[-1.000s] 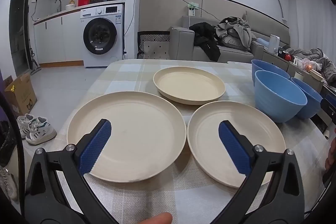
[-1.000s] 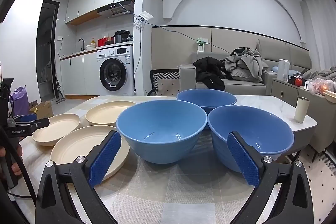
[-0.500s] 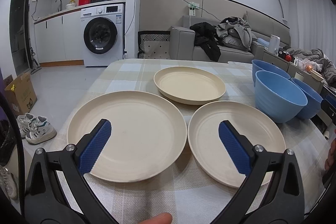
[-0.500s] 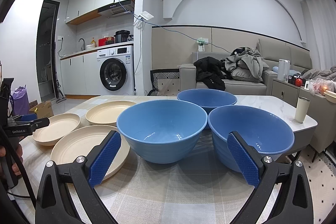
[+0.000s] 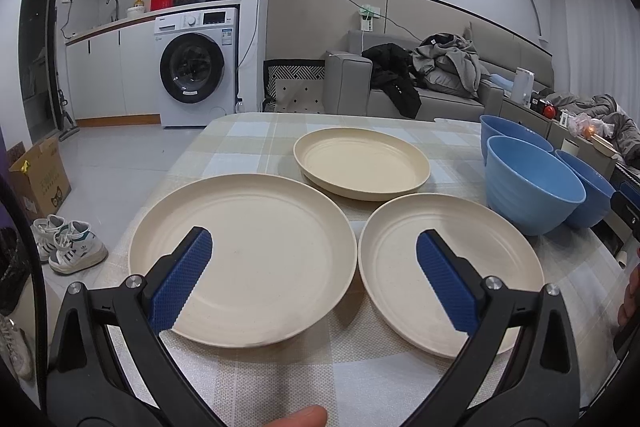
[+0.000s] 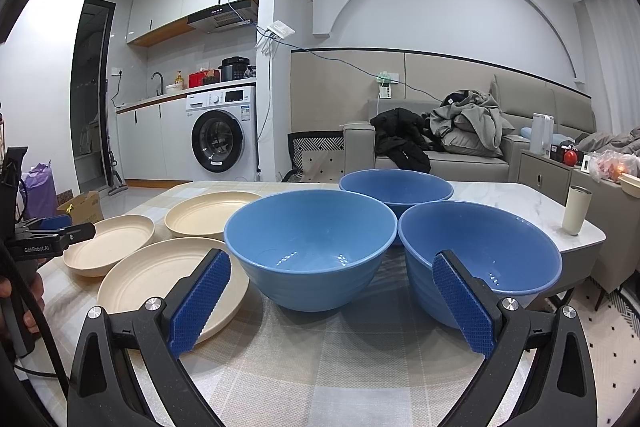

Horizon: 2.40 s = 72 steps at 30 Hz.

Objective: Organize plates and bowls

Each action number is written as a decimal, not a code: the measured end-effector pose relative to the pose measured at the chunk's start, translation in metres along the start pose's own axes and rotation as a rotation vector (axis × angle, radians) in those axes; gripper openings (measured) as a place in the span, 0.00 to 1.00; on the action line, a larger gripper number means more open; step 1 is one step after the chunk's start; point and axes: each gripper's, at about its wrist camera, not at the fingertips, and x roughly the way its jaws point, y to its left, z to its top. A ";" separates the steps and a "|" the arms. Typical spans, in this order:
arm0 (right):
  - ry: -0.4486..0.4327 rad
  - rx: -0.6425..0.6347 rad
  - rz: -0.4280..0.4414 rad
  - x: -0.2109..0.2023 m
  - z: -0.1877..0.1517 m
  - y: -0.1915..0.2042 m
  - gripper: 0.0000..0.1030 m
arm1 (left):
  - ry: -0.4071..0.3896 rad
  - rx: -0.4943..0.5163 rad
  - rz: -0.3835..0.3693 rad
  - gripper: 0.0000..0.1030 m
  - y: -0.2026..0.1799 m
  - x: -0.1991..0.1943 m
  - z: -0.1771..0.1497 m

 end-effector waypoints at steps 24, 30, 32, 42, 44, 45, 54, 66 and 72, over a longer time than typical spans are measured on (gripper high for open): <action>0.001 -0.001 -0.002 0.000 0.000 0.000 1.00 | -0.020 -0.002 0.011 0.99 0.003 -0.009 0.003; 0.002 0.002 -0.003 0.002 0.001 0.001 1.00 | -0.019 -0.008 0.020 0.99 0.004 -0.010 0.002; 0.003 0.002 -0.002 0.002 0.001 0.001 1.00 | -0.019 -0.008 0.021 0.99 0.004 -0.009 0.002; 0.009 0.005 -0.002 0.001 0.001 0.003 1.00 | -0.006 -0.015 0.021 0.99 0.005 -0.003 0.001; 0.015 0.010 -0.003 0.003 0.001 0.000 1.00 | -0.015 -0.015 0.022 0.99 0.006 -0.005 0.001; 0.024 0.019 0.011 0.006 -0.001 0.002 1.00 | -0.018 -0.016 0.021 0.99 0.006 -0.006 0.001; 0.039 0.016 0.103 -0.004 0.018 0.024 1.00 | -0.025 -0.035 -0.017 0.99 0.011 -0.032 0.018; 0.078 -0.011 0.221 -0.003 0.050 0.080 1.00 | 0.007 -0.018 0.029 0.99 0.021 -0.061 0.038; 0.118 -0.016 0.242 0.012 0.064 0.103 1.00 | 0.031 -0.009 0.067 0.99 0.030 -0.062 0.043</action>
